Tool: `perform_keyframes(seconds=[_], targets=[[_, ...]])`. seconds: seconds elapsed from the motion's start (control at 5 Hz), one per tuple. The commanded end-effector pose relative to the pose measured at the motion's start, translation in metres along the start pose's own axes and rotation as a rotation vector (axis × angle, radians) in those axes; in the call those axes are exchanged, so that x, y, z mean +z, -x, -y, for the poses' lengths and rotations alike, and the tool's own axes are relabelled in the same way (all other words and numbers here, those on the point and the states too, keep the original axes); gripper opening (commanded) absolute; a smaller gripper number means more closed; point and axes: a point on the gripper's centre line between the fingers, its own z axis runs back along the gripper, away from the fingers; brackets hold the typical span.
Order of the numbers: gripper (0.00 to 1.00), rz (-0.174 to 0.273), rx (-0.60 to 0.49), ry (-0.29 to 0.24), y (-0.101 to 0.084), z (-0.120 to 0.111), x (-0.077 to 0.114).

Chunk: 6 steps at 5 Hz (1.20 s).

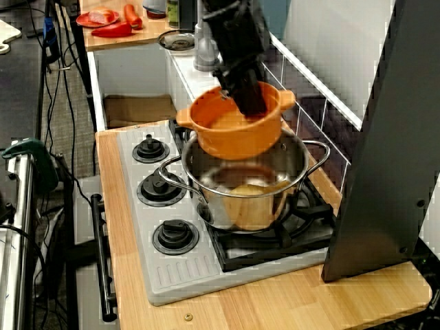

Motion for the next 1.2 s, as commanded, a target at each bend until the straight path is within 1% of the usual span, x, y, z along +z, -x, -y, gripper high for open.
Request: perform_keyframes(seconds=[0.0, 0.2, 0.4, 1.0], targets=[[0.0, 0.026, -0.03, -0.031, -0.026, 0.0, -0.001], [0.0, 0.006, -0.078, -0.049, -0.019, 0.004, -0.017], [1.0, -0.018, -0.156, -0.029, -0.012, 0.01, -0.019], [1.0, -0.018, -0.156, -0.029, -0.012, 0.01, -0.019]])
